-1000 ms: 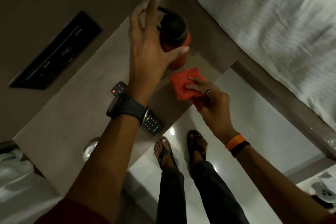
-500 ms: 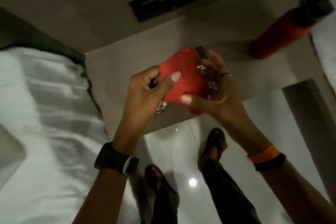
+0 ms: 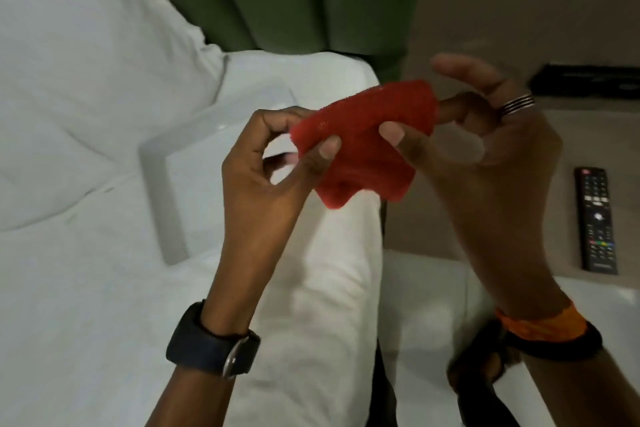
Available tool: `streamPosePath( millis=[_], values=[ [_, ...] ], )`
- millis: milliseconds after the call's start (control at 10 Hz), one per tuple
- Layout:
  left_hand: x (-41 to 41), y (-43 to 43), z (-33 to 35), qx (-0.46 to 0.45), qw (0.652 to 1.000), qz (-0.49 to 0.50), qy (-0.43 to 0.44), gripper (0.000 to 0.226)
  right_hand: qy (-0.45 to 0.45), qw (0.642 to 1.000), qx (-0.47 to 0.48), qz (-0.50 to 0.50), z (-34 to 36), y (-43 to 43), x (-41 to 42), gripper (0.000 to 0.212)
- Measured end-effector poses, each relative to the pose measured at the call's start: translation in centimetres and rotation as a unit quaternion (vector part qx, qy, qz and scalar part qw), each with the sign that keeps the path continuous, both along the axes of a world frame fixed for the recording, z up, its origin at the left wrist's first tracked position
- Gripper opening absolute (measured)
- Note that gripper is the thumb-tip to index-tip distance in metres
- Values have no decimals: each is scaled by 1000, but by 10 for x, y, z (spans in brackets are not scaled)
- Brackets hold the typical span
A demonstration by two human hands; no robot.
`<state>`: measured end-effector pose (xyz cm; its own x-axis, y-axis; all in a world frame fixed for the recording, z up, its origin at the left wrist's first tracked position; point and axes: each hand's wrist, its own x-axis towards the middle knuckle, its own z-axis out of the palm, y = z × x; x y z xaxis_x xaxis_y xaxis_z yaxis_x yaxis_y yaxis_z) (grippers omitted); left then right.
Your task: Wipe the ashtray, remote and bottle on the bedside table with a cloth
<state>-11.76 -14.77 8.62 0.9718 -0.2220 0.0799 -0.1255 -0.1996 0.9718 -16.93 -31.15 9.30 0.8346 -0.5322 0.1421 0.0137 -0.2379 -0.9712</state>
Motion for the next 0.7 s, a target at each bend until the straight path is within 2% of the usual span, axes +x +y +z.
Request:
streamPosePath(
  millis=[100,200,300,400,500,600,700],
  values=[
    [14,52,9,-39,998,29,-31,17,-44,996,-2,83,11,45,38,39],
    [29,66,-6,-58,994,97,-3,13,-33,991,16,131,-3,69,76,39],
    [61,75,-65,-62,975,187,101,19,61,976,-64,201,-59,90,132,46],
    [75,78,-108,-30,965,175,193,36,120,946,-185,238,-101,95,149,56],
    [81,73,-136,84,963,142,211,77,134,892,-352,251,-124,98,153,63],
    [80,63,-133,190,959,151,145,89,85,895,-370,233,-114,89,149,55],
    [67,47,-107,314,937,152,-37,77,37,884,-439,157,-74,52,124,48]
  ],
)
